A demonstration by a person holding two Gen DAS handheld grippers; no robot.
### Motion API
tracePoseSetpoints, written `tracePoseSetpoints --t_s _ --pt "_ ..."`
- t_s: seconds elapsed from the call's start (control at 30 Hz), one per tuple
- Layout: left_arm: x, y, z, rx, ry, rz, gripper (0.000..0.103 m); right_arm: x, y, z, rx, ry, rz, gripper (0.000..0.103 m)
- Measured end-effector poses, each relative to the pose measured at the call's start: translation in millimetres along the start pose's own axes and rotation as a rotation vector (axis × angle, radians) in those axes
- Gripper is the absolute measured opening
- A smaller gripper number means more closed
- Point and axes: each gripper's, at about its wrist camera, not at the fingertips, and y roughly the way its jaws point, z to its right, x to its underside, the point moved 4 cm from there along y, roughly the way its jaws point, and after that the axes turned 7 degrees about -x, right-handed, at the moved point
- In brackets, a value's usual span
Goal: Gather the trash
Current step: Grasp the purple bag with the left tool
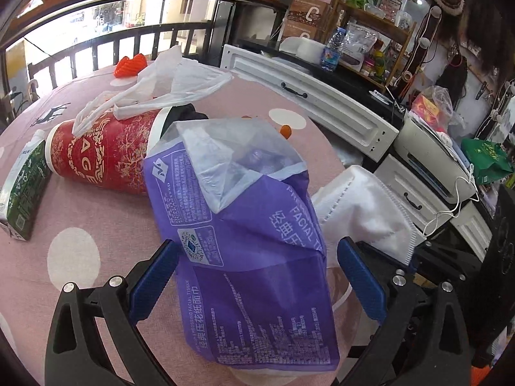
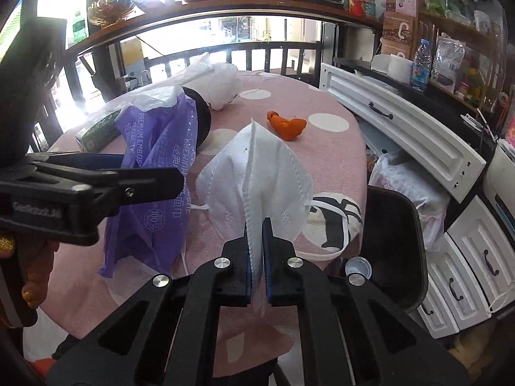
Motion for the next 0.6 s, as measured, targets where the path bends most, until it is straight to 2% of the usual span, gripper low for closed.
tracePoseSetpoints --t_s 0.03,0.1,0.13,0.2,0.37,0.43,0.5,0.6 --pt "-0.5 1.4 -1.1 -0.003 -0.005 0.002 0.096 1.5 -2.9 1.5 0.007 0.001 0.003 0.006" --pt "-0.1 3.5 -4.2 -0.008 -0.019 -0.007 0.084 3.9 -7.9 5.7 0.009 0.011 0.006 0.006" --pt "-0.2 4.1 -4.3 -0.003 -0.023 -0.012 0.074 4.8 -9.8 8.5 0.011 0.018 0.009 0.006" --pt "1.6 5.1 -4.1 0.016 -0.021 -0.025 0.065 7.1 -13.8 13.3 0.011 0.035 0.015 0.006" --pt "7.7 2.3 1.1 0.029 0.011 -0.022 0.035 10.4 -23.2 20.9 0.004 0.067 0.051 0.006" --pt "9.0 -1.8 4.0 0.027 0.032 -0.008 0.027 9.3 -28.8 28.8 -0.001 0.101 0.075 0.006" --pt "10.0 -5.9 6.0 0.020 0.060 0.007 0.023 8.7 -34.9 39.5 0.003 0.133 0.096 0.006" --pt "9.5 -12.0 6.0 0.069 0.049 0.011 0.020 8.3 -43.8 59.3 0.032 0.174 0.123 0.006"
